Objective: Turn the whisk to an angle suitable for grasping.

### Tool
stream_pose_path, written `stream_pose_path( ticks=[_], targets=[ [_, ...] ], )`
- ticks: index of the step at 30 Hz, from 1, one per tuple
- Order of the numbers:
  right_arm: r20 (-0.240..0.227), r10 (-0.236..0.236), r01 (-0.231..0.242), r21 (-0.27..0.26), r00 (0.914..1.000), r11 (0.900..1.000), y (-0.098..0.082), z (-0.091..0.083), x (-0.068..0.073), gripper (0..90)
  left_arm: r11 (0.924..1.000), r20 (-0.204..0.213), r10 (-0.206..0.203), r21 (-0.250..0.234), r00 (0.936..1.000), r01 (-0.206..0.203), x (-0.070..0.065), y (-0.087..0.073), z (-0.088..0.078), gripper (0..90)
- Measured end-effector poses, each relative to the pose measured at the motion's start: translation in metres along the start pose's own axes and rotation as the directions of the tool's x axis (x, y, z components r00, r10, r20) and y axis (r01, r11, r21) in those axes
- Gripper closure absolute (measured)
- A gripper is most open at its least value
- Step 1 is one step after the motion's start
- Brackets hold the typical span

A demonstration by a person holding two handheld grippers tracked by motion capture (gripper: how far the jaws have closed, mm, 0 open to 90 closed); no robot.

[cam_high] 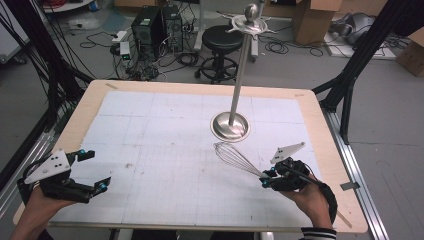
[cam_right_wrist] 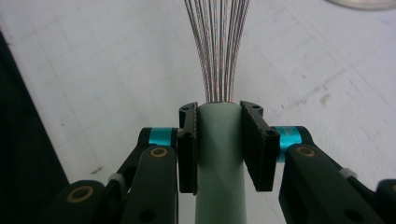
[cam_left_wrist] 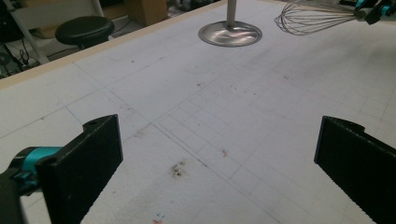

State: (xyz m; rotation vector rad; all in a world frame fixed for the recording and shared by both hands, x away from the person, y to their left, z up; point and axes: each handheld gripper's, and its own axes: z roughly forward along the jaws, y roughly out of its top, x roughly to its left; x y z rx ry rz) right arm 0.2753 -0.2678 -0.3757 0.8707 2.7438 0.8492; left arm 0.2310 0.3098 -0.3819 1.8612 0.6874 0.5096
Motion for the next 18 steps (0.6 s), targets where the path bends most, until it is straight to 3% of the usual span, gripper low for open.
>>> stream_pose_path(
  ticks=[9, 17, 18],
  targets=[
    [-0.065, -0.109, 0.106, -0.056, 0.9919, 0.993, 0.025, -0.004, 0.010, 69.5, 1.0000, 0.004, 0.000, 0.001, 1.0000, 0.000, -0.001, 0.000, 0.001, 1.7],
    [-0.129, -0.213, 0.197, -0.125, 0.9686, 0.972, 0.050, -0.003, 0.016, 69.5, 1.0000, 0.007, 0.003, 0.002, 1.0000, -0.003, -0.001, -0.001, 0.001, 1.7],
    [-0.129, -0.213, 0.197, -0.125, 0.9686, 0.972, 0.050, -0.003, 0.016, 69.5, 1.0000, 0.007, 0.004, 0.003, 1.0000, -0.004, -0.001, -0.001, 0.001, 1.7]
  ],
)
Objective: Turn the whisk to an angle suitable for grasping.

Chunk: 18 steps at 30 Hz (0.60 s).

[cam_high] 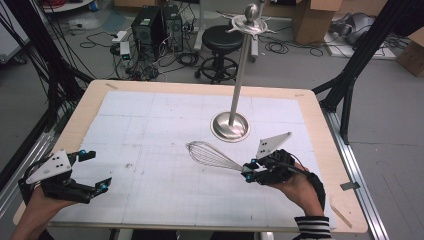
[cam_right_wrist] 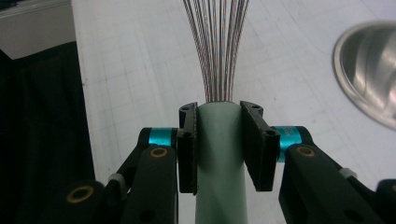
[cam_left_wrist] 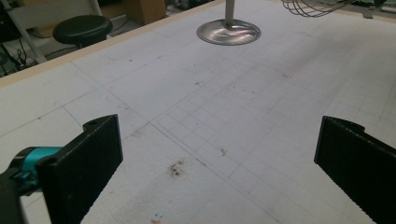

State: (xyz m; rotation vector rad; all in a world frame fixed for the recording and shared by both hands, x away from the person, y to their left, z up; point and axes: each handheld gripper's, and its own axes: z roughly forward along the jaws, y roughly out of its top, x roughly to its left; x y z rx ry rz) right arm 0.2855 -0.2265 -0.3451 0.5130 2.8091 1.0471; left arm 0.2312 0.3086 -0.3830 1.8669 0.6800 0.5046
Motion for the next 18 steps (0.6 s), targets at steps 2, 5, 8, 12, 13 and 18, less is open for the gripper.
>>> stream_pose_path(
  ticks=[2, 5, 8, 12, 13, 18],
  targets=[
    [-0.017, -0.017, 0.017, -0.013, 0.9997, 1.000, 0.005, 0.003, -0.001, 69.5, 1.0000, 0.001, 0.000, 0.000, 1.0000, 0.000, 0.000, 0.000, 0.000, 1.7],
    [-0.049, -0.041, 0.039, -0.032, 0.9980, 0.999, 0.012, 0.009, -0.001, 69.5, 1.0000, 0.001, -0.003, 0.000, 1.0000, 0.003, 0.000, 0.000, 0.000, 1.7],
    [-0.072, -0.067, 0.064, -0.045, 0.9952, 0.997, 0.018, 0.015, 0.000, 69.5, 1.0000, 0.002, 0.000, -0.001, 1.0000, 0.000, 0.000, 0.000, -0.001, 1.7],
    [-0.092, -0.098, 0.094, -0.047, 0.9909, 0.994, 0.026, 0.026, 0.004, 69.5, 1.0000, 0.004, 0.001, 0.000, 1.0000, -0.001, 0.000, 0.000, 0.000, 1.7],
    [-0.093, -0.105, 0.101, -0.046, 0.9901, 0.994, 0.028, 0.029, 0.004, 69.4, 1.0000, 0.004, 0.000, 0.000, 1.0000, 0.000, 0.000, 0.000, 0.000, 1.7],
    [-0.120, -0.128, 0.122, -0.055, 0.9845, 0.991, 0.037, 0.044, 0.006, 69.4, 1.0000, 0.005, 0.000, -0.002, 1.0000, 0.000, 0.000, 0.000, -0.001, 1.7]
  ],
)
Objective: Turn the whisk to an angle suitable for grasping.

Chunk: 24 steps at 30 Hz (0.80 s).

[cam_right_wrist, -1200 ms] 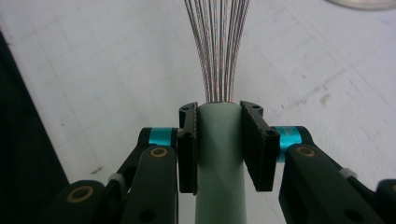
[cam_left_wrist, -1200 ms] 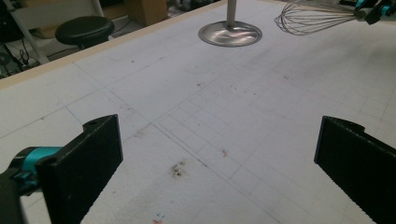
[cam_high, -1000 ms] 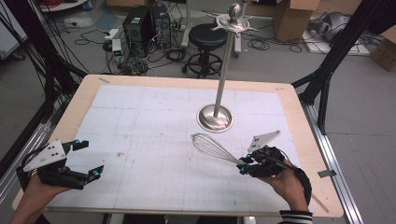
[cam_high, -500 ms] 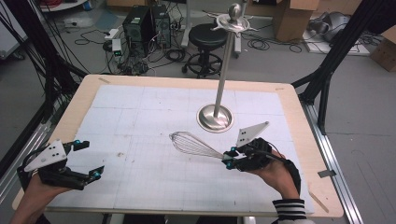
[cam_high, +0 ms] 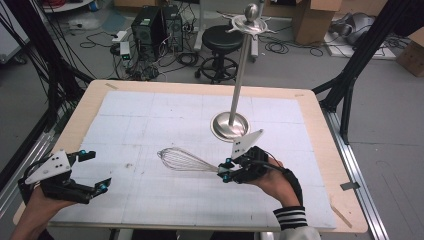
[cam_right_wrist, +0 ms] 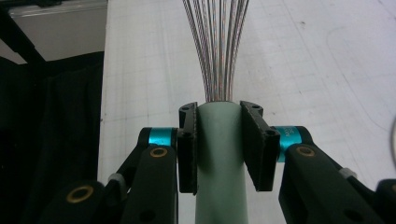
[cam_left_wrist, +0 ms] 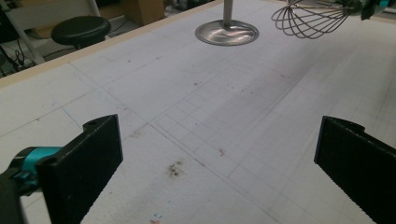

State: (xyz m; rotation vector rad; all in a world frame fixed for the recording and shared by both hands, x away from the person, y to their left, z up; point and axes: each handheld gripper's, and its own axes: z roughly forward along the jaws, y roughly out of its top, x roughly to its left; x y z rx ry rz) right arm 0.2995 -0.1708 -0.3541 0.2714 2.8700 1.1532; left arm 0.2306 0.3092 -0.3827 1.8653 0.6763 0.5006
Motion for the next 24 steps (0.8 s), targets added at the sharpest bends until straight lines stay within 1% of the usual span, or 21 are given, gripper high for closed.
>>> stream_pose_path(
  ticks=[3, 6, 7, 8, 10, 11, 13, 14, 15, 16, 20, 22, 23, 24],
  targets=[
    [-0.016, -0.025, 0.025, -0.003, 0.9995, 1.000, 0.004, 0.012, -0.001, 69.5, 1.0000, 0.004, 0.003, 0.001, 1.0000, -0.003, 0.000, 0.000, 0.000, 1.7],
    [-0.029, -0.031, 0.031, 0.002, 0.9991, 1.000, 0.008, 0.024, -0.003, 69.4, 1.0000, 0.008, 0.004, -0.002, 1.0000, -0.004, -0.001, 0.000, 0.000, 1.7],
    [-0.033, -0.036, 0.036, -0.001, 0.9988, 0.999, 0.010, 0.031, -0.004, 69.4, 1.0000, 0.008, 0.004, -0.001, 1.0000, -0.004, 0.000, 0.000, 0.000, 1.7],
    [-0.033, -0.036, 0.036, -0.001, 0.9988, 0.999, 0.010, 0.031, -0.004, 69.4, 1.0000, 0.006, 0.002, -0.001, 1.0000, -0.002, 0.000, 0.000, 0.000, 1.7],
    [-0.041, -0.036, 0.035, -0.013, 0.9985, 0.999, 0.013, 0.040, -0.006, 69.4, 1.0000, 0.007, 0.002, -0.003, 1.0000, -0.002, 0.000, 0.000, 0.000, 1.7],
    [-0.041, -0.036, 0.035, -0.013, 0.9985, 0.999, 0.013, 0.040, -0.006, 69.4, 1.0000, 0.007, 0.002, -0.004, 1.0000, -0.002, 0.000, 0.000, -0.001, 1.7],
    [-0.046, -0.028, 0.027, -0.025, 0.9985, 0.999, 0.015, 0.047, -0.006, 69.4, 1.0000, 0.006, 0.000, -0.006, 1.0000, 0.000, 0.000, 0.000, -0.001, 1.7],
    [-0.049, -0.027, 0.025, -0.034, 0.9984, 0.999, 0.016, 0.050, -0.007, 69.4, 1.0000, 0.007, 0.000, -0.006, 1.0000, 0.000, 0.000, 0.000, -0.001, 1.7],
    [-0.057, -0.022, 0.019, -0.044, 0.9981, 0.999, 0.017, 0.058, -0.007, 69.4, 1.0000, 0.008, 0.001, -0.006, 1.0000, -0.001, 0.000, 0.000, -0.001, 1.7],
    [-0.057, -0.022, 0.019, -0.044, 0.9981, 0.999, 0.017, 0.058, -0.007, 69.4, 1.0000, 0.007, 0.000, -0.007, 1.0000, 0.000, 0.000, 0.000, -0.001, 1.7],
    [-0.053, -0.024, 0.022, -0.039, 0.9983, 0.999, 0.019, 0.072, -0.007, 69.4, 1.0000, 0.009, 0.000, -0.006, 1.0000, 0.000, 0.000, 0.000, -0.001, 1.7],
    [-0.056, -0.017, 0.015, -0.036, 0.9983, 0.999, 0.021, 0.079, -0.007, 69.3, 1.0000, 0.009, 0.000, -0.005, 1.0000, 0.000, 0.000, 0.000, -0.001, 1.7],
    [-0.057, -0.026, 0.024, -0.031, 0.9981, 0.999, 0.023, 0.085, -0.007, 69.4, 1.0000, 0.010, 0.000, -0.005, 1.0000, 0.000, 0.000, 0.000, -0.001, 1.7],
    [-0.057, -0.026, 0.024, -0.031, 0.9981, 0.999, 0.023, 0.085, -0.007, 69.4, 1.0000, 0.011, 0.000, -0.004, 0.9999, 0.000, 0.000, 0.000, -0.001, 1.7]
  ],
)
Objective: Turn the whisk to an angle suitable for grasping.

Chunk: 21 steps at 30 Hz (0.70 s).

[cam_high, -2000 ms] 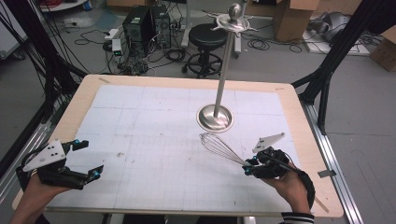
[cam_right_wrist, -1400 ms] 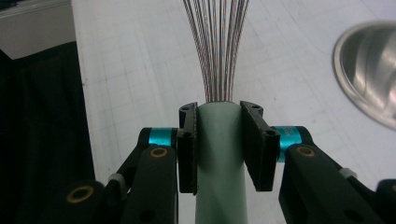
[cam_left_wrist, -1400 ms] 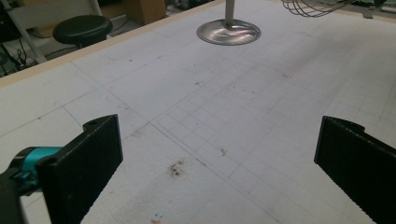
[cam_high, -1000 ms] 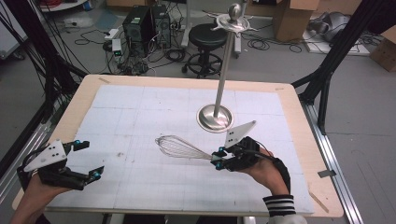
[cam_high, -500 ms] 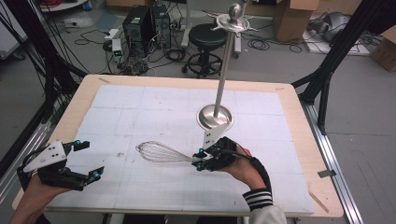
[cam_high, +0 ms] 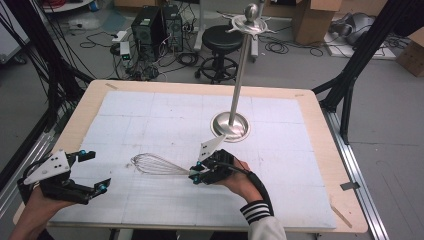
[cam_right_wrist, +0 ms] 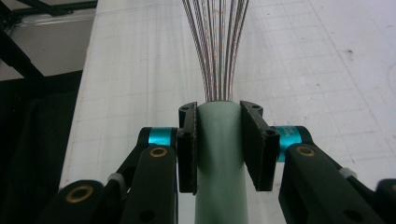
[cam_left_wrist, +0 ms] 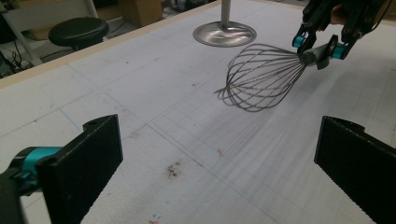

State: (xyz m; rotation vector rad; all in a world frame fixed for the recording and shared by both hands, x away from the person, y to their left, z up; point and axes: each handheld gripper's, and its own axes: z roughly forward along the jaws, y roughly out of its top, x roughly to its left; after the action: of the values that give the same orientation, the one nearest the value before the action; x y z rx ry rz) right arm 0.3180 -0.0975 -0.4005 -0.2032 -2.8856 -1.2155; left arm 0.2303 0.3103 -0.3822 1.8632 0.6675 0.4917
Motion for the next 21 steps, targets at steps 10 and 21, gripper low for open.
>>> stream_pose_path(
  ticks=[10, 21],
  targets=[
    [-0.020, -0.003, 0.003, 0.014, 0.9998, 1.000, 0.010, 0.027, 0.002, 69.3, 1.0000, -0.001, 0.000, 0.003, 1.0000, 0.000, 0.000, 0.000, 0.000, 1.7],
    [-0.033, -0.016, 0.019, 0.088, 0.9993, 0.996, 0.016, 0.055, 0.006, 69.0, 1.0000, 0.006, -0.001, 0.009, 1.0000, 0.001, 0.000, 0.000, 0.001, 1.7]
  ],
)
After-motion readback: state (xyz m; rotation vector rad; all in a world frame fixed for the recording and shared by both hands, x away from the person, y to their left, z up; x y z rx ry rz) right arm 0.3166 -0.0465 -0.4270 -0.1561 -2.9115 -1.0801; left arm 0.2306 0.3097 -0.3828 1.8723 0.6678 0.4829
